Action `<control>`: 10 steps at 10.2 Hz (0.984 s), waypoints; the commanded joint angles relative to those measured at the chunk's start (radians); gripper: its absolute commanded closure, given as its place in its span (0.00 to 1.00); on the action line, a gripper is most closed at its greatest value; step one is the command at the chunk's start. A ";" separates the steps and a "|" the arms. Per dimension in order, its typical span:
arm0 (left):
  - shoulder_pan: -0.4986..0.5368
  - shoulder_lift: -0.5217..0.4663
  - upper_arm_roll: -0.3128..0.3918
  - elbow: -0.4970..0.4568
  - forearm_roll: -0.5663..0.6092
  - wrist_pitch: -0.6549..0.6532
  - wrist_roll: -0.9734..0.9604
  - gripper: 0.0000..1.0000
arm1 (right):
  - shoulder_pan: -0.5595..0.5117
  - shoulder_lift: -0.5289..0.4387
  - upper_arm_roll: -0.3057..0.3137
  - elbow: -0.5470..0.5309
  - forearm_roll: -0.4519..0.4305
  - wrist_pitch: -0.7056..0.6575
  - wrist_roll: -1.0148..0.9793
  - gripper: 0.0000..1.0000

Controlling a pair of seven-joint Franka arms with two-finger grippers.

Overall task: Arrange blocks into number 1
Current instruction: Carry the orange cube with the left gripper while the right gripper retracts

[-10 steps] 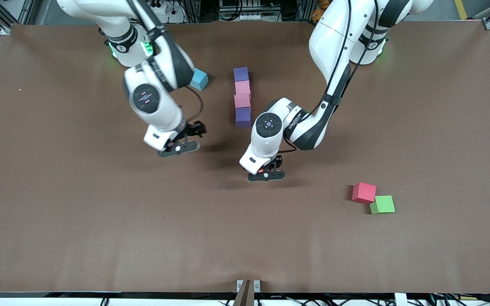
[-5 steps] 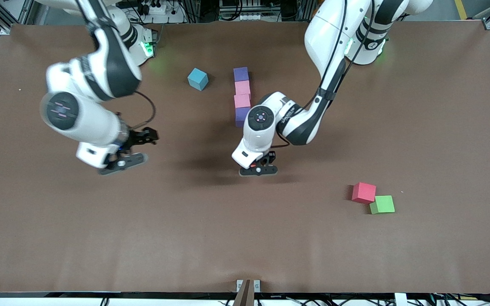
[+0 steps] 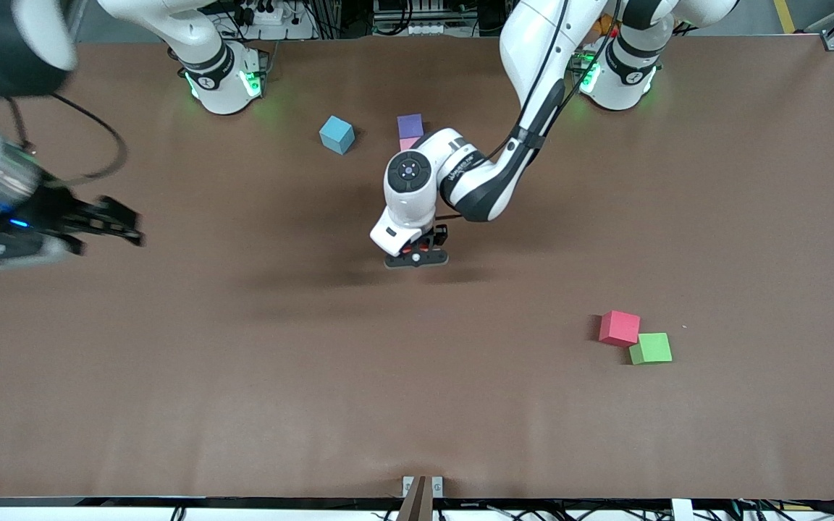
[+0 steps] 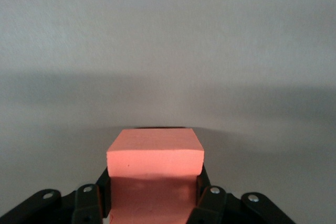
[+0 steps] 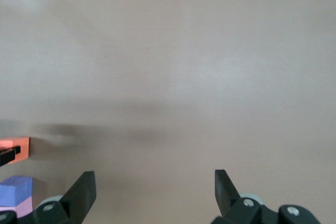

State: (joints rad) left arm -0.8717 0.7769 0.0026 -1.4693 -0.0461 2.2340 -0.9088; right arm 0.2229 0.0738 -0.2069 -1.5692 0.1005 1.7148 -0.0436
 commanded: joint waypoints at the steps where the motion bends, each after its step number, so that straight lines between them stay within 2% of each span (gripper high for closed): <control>1: -0.004 -0.038 -0.009 -0.054 -0.020 -0.007 -0.007 0.97 | -0.069 -0.052 0.011 0.004 -0.015 -0.062 0.036 0.00; 3: -0.006 -0.051 -0.027 -0.080 -0.011 -0.007 -0.007 0.97 | -0.111 -0.042 0.012 0.084 -0.039 -0.180 0.067 0.00; 4: -0.007 -0.068 -0.029 -0.098 0.000 -0.007 -0.007 0.97 | -0.114 -0.042 0.017 0.093 -0.100 -0.213 0.067 0.00; 5: -0.007 -0.080 -0.042 -0.117 0.005 -0.005 -0.007 0.97 | -0.117 -0.045 0.017 0.095 -0.125 -0.213 0.056 0.00; 9: -0.007 -0.099 -0.050 -0.144 0.032 0.002 -0.007 0.96 | -0.125 -0.046 0.015 0.095 -0.122 -0.228 0.056 0.00; 10: -0.007 -0.097 -0.052 -0.144 0.032 0.007 -0.006 0.92 | -0.123 -0.045 0.017 0.095 -0.120 -0.228 0.056 0.00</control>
State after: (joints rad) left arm -0.8773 0.7080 -0.0476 -1.5812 -0.0361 2.2345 -0.9087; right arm 0.1159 0.0270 -0.2084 -1.4897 -0.0045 1.5047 -0.0042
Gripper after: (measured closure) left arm 0.396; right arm 0.000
